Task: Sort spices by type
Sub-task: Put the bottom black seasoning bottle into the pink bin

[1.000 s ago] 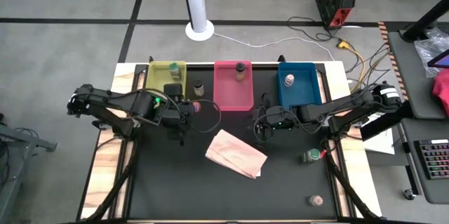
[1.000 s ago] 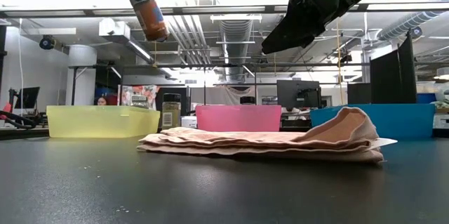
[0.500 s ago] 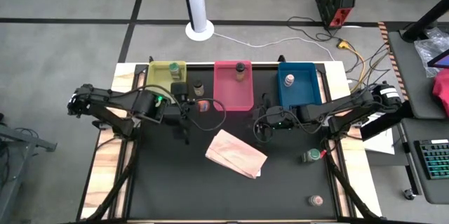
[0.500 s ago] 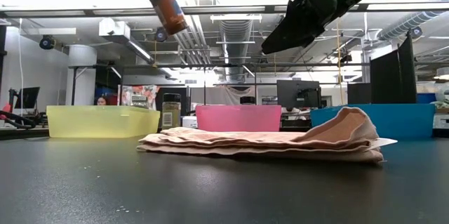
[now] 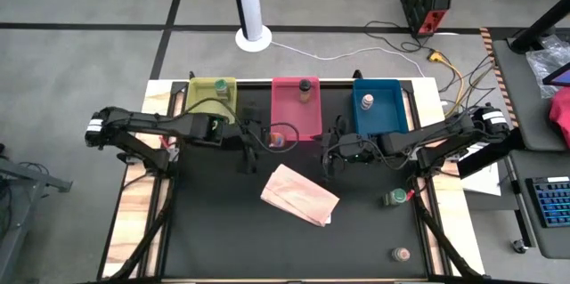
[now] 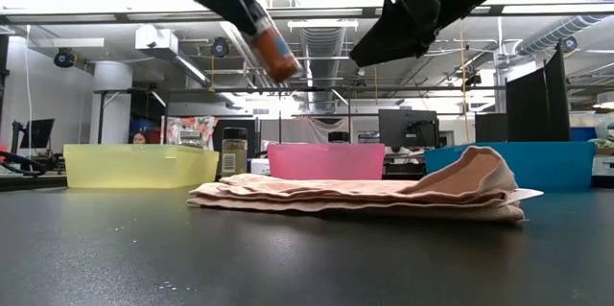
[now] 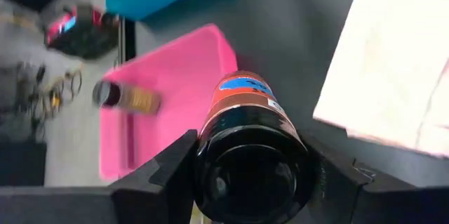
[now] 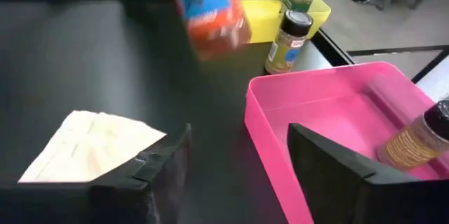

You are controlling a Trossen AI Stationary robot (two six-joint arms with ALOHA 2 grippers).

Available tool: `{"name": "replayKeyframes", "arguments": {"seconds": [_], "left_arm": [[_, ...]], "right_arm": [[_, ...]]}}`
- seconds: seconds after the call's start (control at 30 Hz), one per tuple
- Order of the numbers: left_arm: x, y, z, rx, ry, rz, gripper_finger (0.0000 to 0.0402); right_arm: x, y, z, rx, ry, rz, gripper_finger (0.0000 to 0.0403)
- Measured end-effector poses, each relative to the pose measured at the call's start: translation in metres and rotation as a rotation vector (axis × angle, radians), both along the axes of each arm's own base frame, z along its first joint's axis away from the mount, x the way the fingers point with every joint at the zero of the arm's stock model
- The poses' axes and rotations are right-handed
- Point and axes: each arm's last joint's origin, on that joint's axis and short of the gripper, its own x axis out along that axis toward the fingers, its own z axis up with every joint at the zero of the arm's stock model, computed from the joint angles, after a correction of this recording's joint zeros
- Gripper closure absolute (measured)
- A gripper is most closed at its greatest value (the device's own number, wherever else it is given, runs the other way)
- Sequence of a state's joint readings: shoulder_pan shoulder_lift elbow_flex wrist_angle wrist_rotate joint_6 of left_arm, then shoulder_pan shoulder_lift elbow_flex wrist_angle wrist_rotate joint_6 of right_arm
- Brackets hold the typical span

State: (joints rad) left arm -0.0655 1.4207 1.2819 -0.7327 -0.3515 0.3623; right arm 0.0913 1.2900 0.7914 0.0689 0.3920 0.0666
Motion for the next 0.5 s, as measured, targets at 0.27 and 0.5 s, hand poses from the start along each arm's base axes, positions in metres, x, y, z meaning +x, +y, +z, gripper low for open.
{"name": "replayKeyframes", "arguments": {"seconds": [0.27,0.5], "left_arm": [[0.007,0.004,-0.027,0.008,-0.109,-0.034,0.0217],[0.012,0.002,-0.022,-0.042,-0.196,-0.039,0.0217]], "right_arm": [[0.012,0.002,0.011,-0.018,-0.039,0.050,0.0101],[0.031,0.004,0.010,-0.107,0.006,0.093,0.0057]]}}
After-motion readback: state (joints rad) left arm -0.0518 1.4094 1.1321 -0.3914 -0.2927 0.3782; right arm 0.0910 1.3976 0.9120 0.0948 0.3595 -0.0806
